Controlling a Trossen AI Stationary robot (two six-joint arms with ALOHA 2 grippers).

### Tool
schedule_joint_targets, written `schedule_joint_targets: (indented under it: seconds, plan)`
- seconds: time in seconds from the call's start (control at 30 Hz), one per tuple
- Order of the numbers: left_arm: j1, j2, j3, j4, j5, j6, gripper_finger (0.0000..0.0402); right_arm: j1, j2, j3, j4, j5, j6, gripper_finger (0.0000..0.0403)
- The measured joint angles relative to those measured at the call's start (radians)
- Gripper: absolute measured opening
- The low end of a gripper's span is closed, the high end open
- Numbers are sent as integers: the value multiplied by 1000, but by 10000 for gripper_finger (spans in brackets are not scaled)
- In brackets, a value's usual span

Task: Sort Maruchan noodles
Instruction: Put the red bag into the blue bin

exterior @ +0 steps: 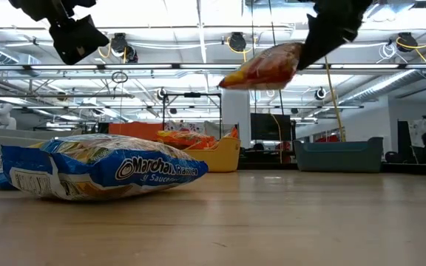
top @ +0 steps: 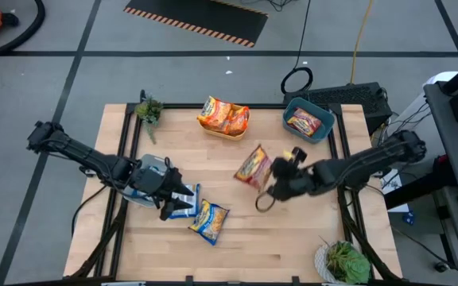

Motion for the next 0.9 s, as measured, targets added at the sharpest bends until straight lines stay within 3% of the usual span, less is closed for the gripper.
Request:
schedule_joint_targets:
  seconds: [0.23, 0.47, 0.63, 0.9]
  plan:
    - [38, 0, 0, -5, -1, 25, 239, -161, -160, 0, -37, 85, -140, 1]
    - [69, 0, 0, -6, -1, 66, 239, -329, -291, 1, -155, 204, -163, 0]
    - [93, 0, 0, -6, 0, 83, 239, -469, -304, 1, -187, 255, -217, 0]
    - [125, 0, 0, -7, 1, 89, 239, -728, -237, 1, -164, 232, -431, 0]
